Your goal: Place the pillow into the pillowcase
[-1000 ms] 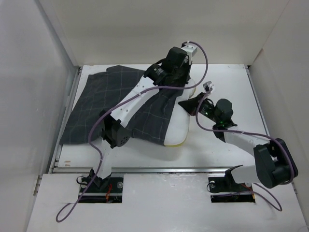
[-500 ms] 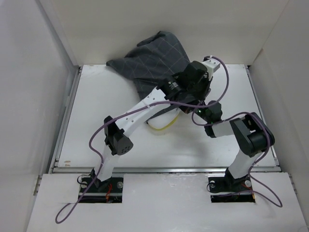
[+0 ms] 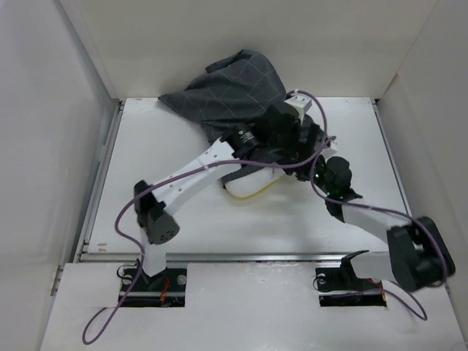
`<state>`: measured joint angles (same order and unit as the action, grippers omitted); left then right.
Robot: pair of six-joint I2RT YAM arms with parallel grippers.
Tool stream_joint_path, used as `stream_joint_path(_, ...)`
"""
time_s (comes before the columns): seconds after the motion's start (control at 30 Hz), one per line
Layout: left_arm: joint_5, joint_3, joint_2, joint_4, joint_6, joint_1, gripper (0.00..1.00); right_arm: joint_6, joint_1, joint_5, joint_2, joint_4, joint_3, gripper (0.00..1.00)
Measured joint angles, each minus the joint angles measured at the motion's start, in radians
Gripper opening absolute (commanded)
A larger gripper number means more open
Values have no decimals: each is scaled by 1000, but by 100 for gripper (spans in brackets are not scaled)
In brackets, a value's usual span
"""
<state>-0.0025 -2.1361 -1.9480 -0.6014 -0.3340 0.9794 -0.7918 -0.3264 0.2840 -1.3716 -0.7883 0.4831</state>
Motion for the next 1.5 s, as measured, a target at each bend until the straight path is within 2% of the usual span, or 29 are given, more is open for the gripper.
stream_joint_path(0.03,-32,72,53,7,-11,0,100,18,1,-38,79,119,0,79)
stream_joint_path(0.07,-69,164,119,14,-27,0,100,36,0,-89,152,232,4,87)
stream_joint_path(0.1,-106,244,183,5,-48,0,100,53,1,-141,217,357,16,89)
stream_joint_path(0.23,-224,519,433,10,-148,-27,100,106,5,-341,372,801,108,90)
stream_joint_path(0.27,-244,585,491,22,-174,-47,100,113,7,-379,388,887,132,94)
stream_joint_path(0.3,-259,647,540,34,-196,-69,100,126,7,-407,398,976,149,94)
stream_joint_path(0.33,-272,709,587,33,-221,-96,100,135,11,-411,407,1012,163,94)
stream_joint_path(0.37,-278,767,627,39,-246,-126,100,154,11,-410,409,1068,172,99)
stream_joint_path(0.43,-289,885,684,66,-287,-175,100,206,3,-378,404,1149,180,99)
stream_joint_path(0.5,-281,1001,713,97,-317,-193,100,263,-49,-339,404,1205,180,100)
stream_joint_path(0.6,-227,1167,722,163,-340,-193,100,332,-229,-317,429,1223,178,100)
stream_joint_path(0.7,-176,1287,722,225,-349,-177,100,374,-391,-299,449,1207,185,100)
stream_joint_path(0.77,-165,1316,722,247,-352,-164,100,397,-462,-313,433,1188,202,100)
stream_joint_path(0.87,-154,1338,717,298,-359,-147,100,436,-521,-352,348,1151,241,100)
stream_joint_path(1.03,-156,1337,655,388,-356,-146,96,471,-526,-473,149,1068,256,98)
stream_joint_path(1.07,-156,1336,633,399,-354,-146,93,472,-526,-516,107,1038,255,93)
stream_joint_path(1.1,-156,1332,610,405,-351,-145,93,472,-526,-532,91,1023,255,82)
stream_joint_path(1.13,-155,1324,586,403,-349,-145,92,468,-526,-571,63,992,255,66)
stream_joint_path(1.17,-155,1316,565,403,-346,-145,92,465,-527,-599,39,972,255,29)
stream_joint_path(1.2,-157,1308,551,403,-343,-145,92,454,-529,-627,17,954,255,10)
stream_joint_path(1.23,-158,1302,542,403,-341,-145,92,434,-531,-658,0,939,256,0)
stream_joint_path(1.37,-174,1290,537,407,-331,-149,91,376,-532,-731,11,904,256,0)
stream_joint_path(1.5,-177,1290,534,422,-317,-171,88,375,-532,-750,109,909,256,0)
